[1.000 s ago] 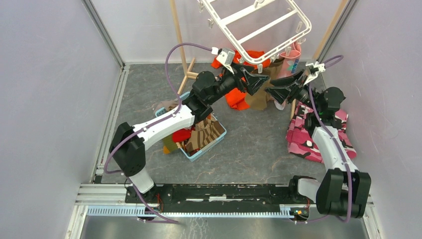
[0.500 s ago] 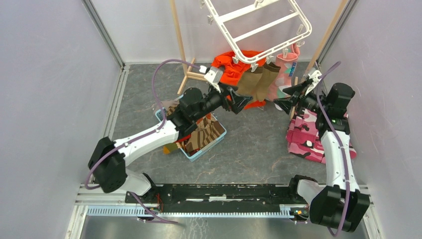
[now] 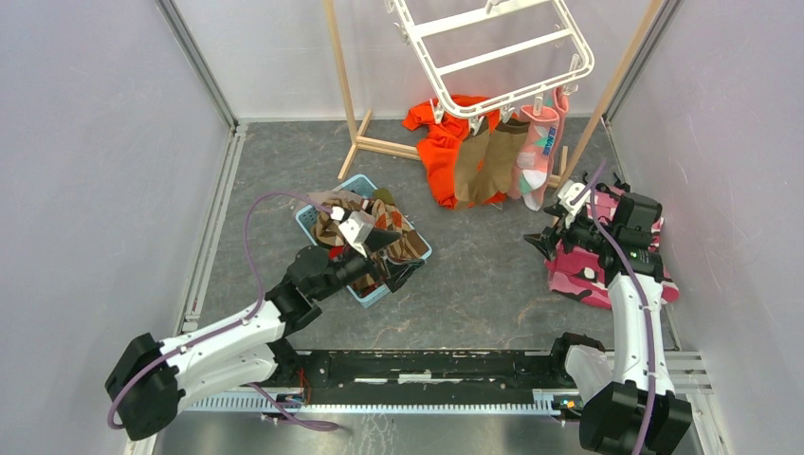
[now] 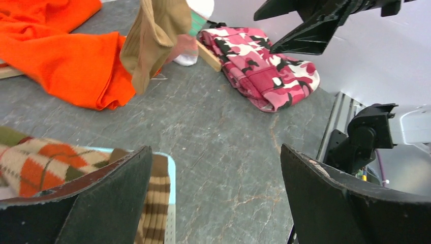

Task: Clip the socks to the hanger
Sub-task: Clamp the sock onto the hanger.

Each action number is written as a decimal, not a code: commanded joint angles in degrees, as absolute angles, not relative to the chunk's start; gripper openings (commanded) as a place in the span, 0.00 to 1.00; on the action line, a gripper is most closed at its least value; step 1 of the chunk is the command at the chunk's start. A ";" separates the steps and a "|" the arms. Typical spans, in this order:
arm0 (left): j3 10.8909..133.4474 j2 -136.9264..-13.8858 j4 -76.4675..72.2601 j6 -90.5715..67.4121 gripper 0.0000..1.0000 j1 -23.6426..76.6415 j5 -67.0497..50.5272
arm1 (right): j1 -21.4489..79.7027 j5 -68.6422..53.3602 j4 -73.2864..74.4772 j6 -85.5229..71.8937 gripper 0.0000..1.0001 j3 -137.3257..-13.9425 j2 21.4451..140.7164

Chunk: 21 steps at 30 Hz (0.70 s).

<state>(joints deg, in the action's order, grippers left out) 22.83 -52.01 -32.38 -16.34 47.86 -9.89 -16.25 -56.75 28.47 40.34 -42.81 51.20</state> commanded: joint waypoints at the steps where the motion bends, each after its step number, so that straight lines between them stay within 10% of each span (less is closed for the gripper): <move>1: 21.45 -46.34 -28.92 -14.05 1.00 47.41 -3.24 | -16.47 -61.84 31.38 47.22 0.81 -42.40 51.76; 14: 32.35 -50.16 -9.60 -23.99 0.98 33.90 -8.18 | -15.97 -63.11 34.42 51.27 0.82 -42.60 51.21; 21: 42.70 -55.09 5.17 -22.97 0.77 33.22 -3.53 | -14.98 -62.47 35.36 51.77 0.82 -43.15 50.35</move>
